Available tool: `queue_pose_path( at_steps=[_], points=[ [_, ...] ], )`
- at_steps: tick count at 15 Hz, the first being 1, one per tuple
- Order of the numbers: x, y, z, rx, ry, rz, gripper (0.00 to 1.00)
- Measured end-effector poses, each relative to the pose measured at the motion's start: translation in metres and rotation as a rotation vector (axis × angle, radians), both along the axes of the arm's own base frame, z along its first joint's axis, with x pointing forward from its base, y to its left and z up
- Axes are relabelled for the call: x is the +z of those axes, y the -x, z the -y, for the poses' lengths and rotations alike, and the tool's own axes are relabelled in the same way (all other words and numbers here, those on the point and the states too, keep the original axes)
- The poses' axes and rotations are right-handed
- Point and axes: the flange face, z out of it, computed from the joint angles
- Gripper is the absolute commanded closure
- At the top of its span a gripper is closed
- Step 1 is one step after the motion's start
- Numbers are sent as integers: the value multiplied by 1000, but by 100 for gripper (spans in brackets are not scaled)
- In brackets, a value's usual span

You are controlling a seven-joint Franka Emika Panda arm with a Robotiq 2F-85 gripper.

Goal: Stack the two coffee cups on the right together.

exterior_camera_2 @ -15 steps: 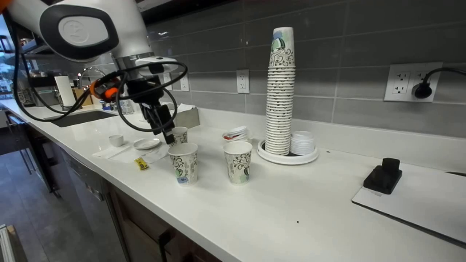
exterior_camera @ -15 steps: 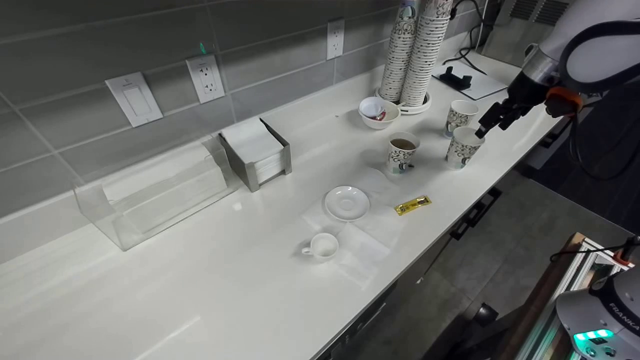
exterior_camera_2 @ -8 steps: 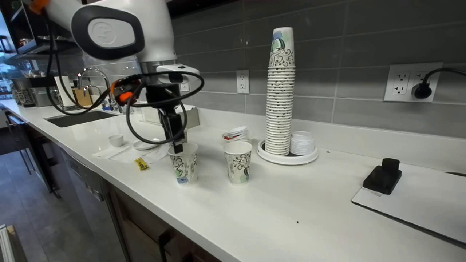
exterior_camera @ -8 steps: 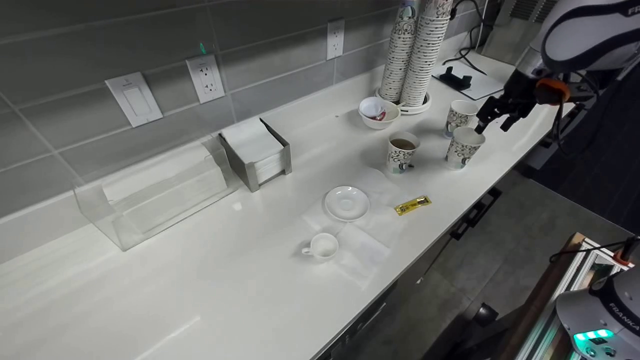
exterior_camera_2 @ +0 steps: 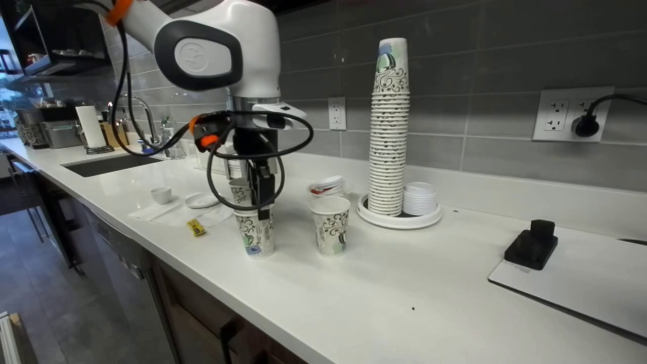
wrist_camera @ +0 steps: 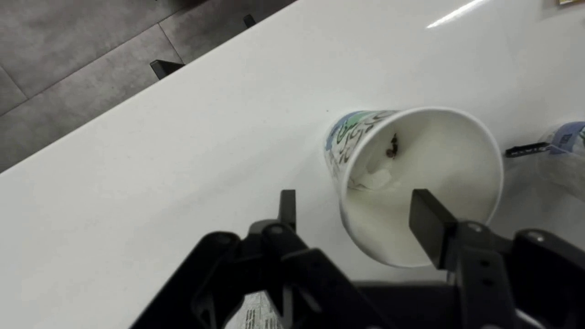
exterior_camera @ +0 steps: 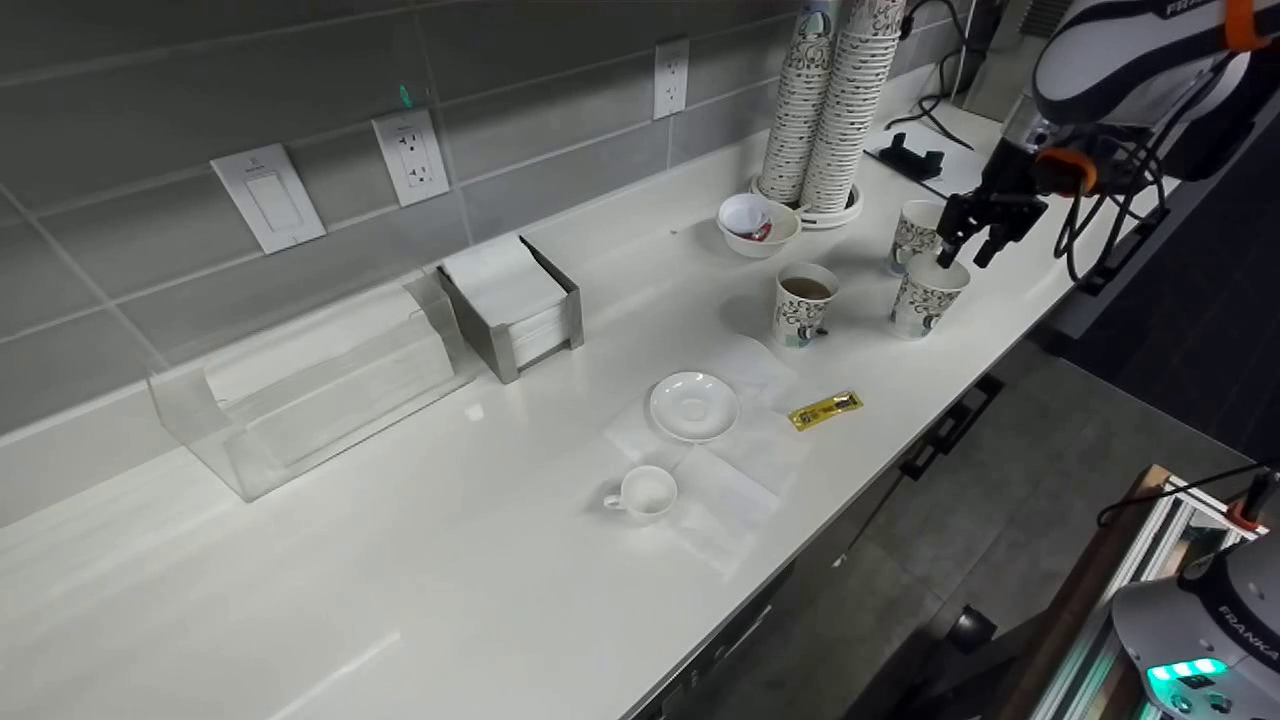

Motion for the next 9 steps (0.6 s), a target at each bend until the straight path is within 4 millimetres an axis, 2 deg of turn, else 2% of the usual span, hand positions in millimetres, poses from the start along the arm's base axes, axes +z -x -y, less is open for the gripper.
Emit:
queue_pose_path(
  at_steps=[2, 6, 8, 9],
  points=[
    [-6, -2, 4, -9, -2, -17, 60],
    [-15, -5, 9, -24, -9, -34, 90],
    [-14, -6, 9, -27, -15, -36, 99],
    [-13, -6, 10, -27, -17, -39, 100]
  ],
)
